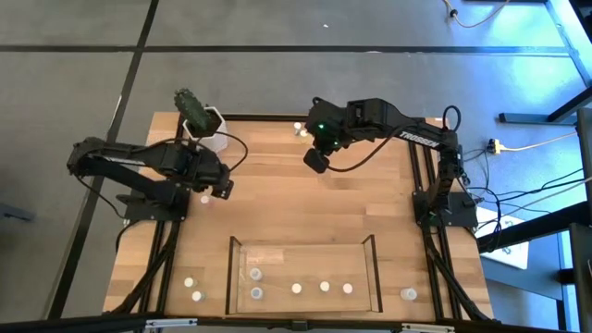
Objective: Pick and place medicine bottles onto shelf by color
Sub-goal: Put the left pink pill bottle on the shelf aligned with the other pink pill bottle
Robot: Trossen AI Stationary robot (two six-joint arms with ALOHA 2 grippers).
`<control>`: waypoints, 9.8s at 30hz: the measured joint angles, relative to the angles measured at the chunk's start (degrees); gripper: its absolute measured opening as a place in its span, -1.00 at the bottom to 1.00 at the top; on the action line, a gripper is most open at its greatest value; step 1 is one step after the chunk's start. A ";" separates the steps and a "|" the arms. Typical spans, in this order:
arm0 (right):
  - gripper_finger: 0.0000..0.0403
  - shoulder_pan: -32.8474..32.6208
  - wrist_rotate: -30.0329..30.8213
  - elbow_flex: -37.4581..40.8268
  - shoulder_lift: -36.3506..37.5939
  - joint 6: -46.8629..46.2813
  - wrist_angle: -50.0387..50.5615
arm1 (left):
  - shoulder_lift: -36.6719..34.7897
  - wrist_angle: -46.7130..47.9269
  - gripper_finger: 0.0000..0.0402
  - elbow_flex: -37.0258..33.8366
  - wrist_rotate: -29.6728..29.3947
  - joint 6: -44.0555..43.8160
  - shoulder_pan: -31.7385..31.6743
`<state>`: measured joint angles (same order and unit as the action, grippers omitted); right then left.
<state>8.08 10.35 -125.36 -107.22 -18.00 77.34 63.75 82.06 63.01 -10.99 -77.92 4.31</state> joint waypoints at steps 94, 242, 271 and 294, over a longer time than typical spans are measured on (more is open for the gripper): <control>-0.98 0.44 -25.03 -0.03 0.00 33.49 -4.83 | 0.90 -20.85 -0.35 -28.96 2.76 -14.94 0.64; -0.98 1.01 -18.47 0.02 7.89 30.45 0.83 | 39.10 -33.07 -0.23 19.47 4.05 57.04 -12.43; 0.04 1.01 -19.61 0.04 0.83 37.50 -6.49 | 5.22 -17.55 -0.23 19.47 -14.96 43.25 -6.42; 0.07 -0.57 -15.89 0.04 -17.46 40.88 -7.57 | 3.28 -15.01 -0.23 19.47 -17.06 41.98 -5.02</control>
<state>7.51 -5.54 -125.32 -124.68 22.87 69.77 67.02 67.05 82.48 -28.05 -35.94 -0.71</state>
